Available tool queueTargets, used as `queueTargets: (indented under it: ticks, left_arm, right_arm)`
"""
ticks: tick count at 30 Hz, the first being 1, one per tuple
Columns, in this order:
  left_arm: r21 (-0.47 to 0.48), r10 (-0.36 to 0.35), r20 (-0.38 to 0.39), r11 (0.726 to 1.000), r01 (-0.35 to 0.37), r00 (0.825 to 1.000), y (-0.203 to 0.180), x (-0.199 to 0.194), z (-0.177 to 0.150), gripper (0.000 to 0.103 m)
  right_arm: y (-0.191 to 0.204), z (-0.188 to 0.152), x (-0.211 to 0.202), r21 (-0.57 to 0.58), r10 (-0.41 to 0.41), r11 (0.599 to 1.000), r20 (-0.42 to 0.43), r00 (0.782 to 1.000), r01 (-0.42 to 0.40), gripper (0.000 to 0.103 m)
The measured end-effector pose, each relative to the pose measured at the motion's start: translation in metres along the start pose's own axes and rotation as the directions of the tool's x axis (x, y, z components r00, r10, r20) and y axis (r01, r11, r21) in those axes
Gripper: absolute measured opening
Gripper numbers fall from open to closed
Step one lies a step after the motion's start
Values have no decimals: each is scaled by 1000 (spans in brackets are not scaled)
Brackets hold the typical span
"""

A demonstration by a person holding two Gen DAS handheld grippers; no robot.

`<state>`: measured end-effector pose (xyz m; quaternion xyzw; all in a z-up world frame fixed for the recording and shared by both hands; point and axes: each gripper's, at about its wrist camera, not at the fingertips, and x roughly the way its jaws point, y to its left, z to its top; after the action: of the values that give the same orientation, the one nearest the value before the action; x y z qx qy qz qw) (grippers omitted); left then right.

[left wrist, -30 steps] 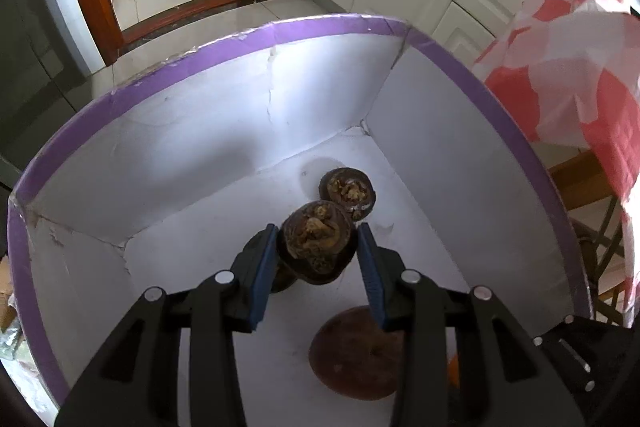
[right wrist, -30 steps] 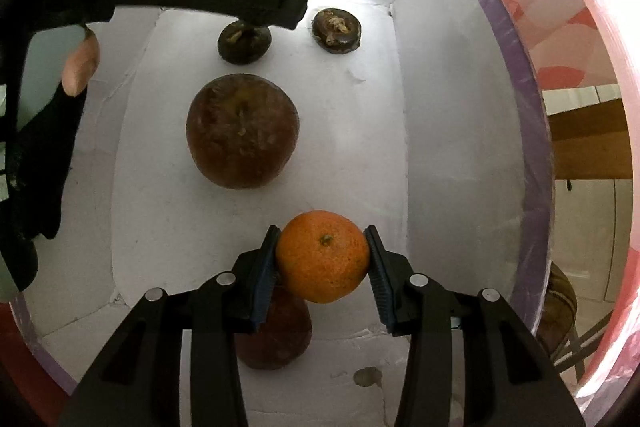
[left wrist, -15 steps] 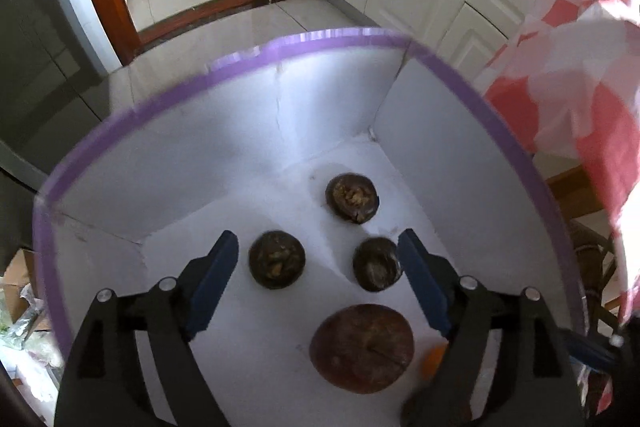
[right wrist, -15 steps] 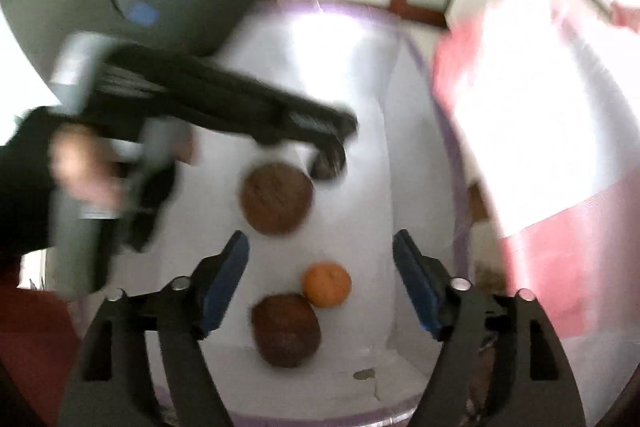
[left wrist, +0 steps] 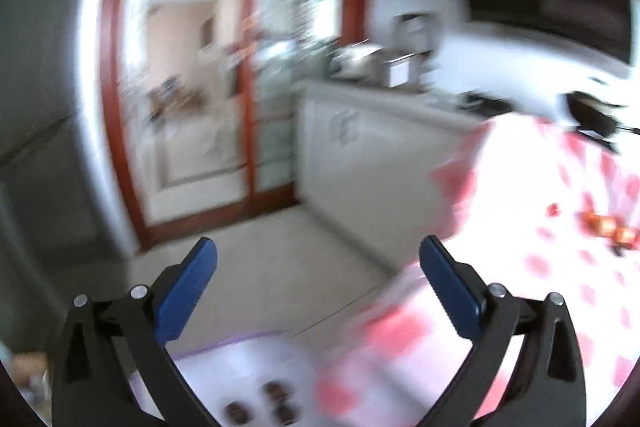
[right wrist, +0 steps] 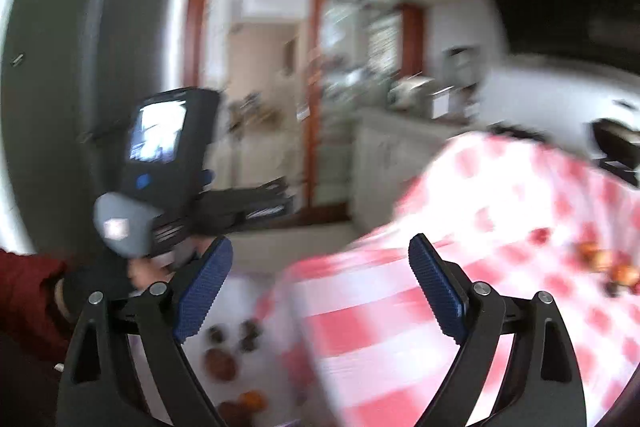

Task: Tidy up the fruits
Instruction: 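Move both tools back over the fruits on the table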

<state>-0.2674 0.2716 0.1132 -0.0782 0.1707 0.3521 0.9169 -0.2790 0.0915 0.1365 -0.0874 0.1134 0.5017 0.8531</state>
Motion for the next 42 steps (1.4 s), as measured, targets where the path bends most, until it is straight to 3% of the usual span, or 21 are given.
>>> queueTargets:
  ticks: [4, 7, 10, 11, 13, 16, 19, 22, 24, 25, 28, 30, 31, 33, 38, 40, 42]
  left_arm:
    - [137, -178, 34, 975, 172, 983, -93, -6, 18, 101]
    - [224, -308, -2, 927, 301, 951, -171, 0, 22, 101]
    - [271, -382, -65, 882, 385, 922, -239, 18, 12, 101]
    - [277, -413, -107, 861, 426, 905, -262, 23, 4, 101]
    - [238, -467, -183, 833, 499, 865, -301, 46, -2, 101]
    - [162, -524, -212, 814, 558, 825, -334, 68, -15, 101]
    - [77, -539, -229, 820, 567, 811, -356, 95, -23, 101]
    - [-44, -568, -251, 815, 577, 784, -364, 122, -32, 101]
    - [-89, -582, -267, 809, 582, 768, -353, 132, -34, 101]
    - [-109, -582, -283, 810, 577, 763, -348, 140, -33, 101]
    - [-191, -585, -282, 811, 553, 761, -330, 148, -32, 101]
    - [-239, -587, -306, 809, 536, 749, -326, 155, -33, 101]
    - [-247, -575, -312, 818, 520, 756, -323, 157, -33, 101]
    - [-258, -555, -310, 831, 493, 772, -318, 158, -31, 101]
    - [-301, -513, -306, 851, 430, 802, -304, 163, -31, 101]
    - [-309, -503, -311, 856, 415, 806, -303, 165, -32, 101]
    - [-313, -503, -318, 856, 412, 803, -303, 166, -33, 101]
  right_arm:
    - [-74, -2, -31, 91, -173, 982, 56, 983, 168, 87]
    - [-120, -19, -44, 138, -299, 947, 61, 952, 289, 87]
    - [-169, -38, -54, 207, -407, 896, 27, 913, 394, 87]
    - [-185, -49, -62, 241, -436, 875, 13, 900, 420, 87]
    - [-219, -72, -77, 327, -488, 822, -16, 873, 466, 87]
    - [-254, -92, -88, 412, -543, 756, -42, 839, 509, 87]
    - [-277, -109, -90, 484, -577, 690, -79, 813, 537, 87]
    - [-286, -120, -83, 483, -615, 633, -163, 772, 606, 87]
    - [-290, -123, -79, 461, -640, 612, -187, 745, 642, 87]
    - [-291, -124, -76, 465, -636, 609, -197, 746, 643, 87]
    - [-309, -133, -71, 536, -589, 590, -227, 776, 604, 87]
    - [-325, -136, -65, 584, -558, 564, -251, 791, 584, 87]
    - [-341, -137, -57, 610, -539, 542, -275, 796, 578, 87]
    - [-359, -133, -42, 602, -510, 538, -325, 796, 590, 87]
    - [-423, -129, 37, 496, -448, 521, -534, 717, 695, 86]
    - [-441, -124, 61, 448, -458, 525, -569, 684, 724, 85]
    - [-453, -121, 76, 418, -467, 527, -585, 663, 740, 85]
